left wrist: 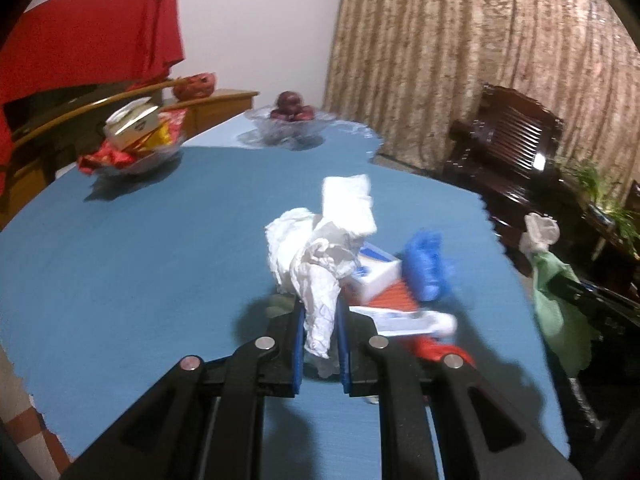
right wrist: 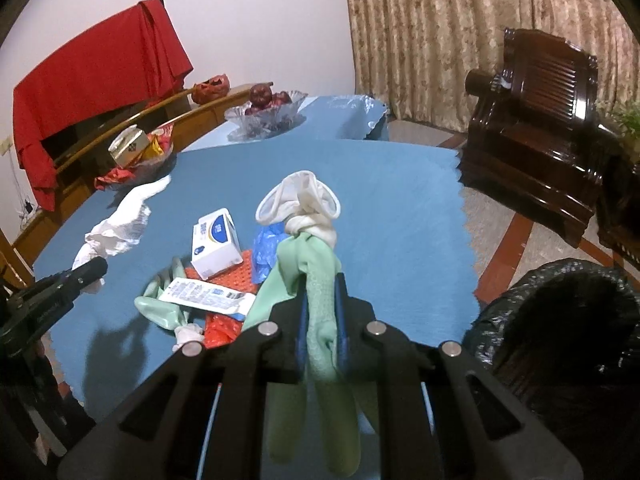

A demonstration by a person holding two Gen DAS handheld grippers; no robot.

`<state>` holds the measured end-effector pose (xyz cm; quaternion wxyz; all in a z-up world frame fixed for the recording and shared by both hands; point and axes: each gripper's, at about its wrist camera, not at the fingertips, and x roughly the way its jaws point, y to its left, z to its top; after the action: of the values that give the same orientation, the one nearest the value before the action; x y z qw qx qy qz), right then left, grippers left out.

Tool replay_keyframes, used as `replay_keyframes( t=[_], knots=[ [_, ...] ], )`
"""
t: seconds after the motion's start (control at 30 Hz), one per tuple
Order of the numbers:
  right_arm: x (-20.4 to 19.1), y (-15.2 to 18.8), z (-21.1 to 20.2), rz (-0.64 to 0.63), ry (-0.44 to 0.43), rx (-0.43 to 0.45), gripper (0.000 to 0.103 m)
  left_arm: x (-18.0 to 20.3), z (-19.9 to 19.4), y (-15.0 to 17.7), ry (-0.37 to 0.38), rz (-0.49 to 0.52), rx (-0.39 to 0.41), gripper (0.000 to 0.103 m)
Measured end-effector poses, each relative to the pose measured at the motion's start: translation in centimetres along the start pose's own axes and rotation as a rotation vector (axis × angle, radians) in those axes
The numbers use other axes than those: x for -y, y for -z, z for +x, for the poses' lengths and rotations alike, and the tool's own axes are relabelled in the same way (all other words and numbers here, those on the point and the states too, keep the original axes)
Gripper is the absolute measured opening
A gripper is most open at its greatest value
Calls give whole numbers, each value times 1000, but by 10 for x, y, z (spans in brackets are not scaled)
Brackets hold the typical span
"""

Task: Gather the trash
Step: 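Carry the glove and tissue over the bin and release both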

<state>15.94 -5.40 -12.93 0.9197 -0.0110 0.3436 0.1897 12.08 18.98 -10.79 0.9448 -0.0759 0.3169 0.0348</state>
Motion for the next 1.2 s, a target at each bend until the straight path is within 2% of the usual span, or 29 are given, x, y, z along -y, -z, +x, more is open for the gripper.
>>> replay_keyframes(
  t=[0.53,0.87,1.2],
  knots=[
    [43,7,-77,59,80,106,11,98,-18,-6,183,121,17,14],
    [95,26,-128,120,214,130,11,180,-18,-3,329,221,2,14],
    [150,59,-164,190,334,104,11,251,-9,14,456,306,-51,14]
  ],
)
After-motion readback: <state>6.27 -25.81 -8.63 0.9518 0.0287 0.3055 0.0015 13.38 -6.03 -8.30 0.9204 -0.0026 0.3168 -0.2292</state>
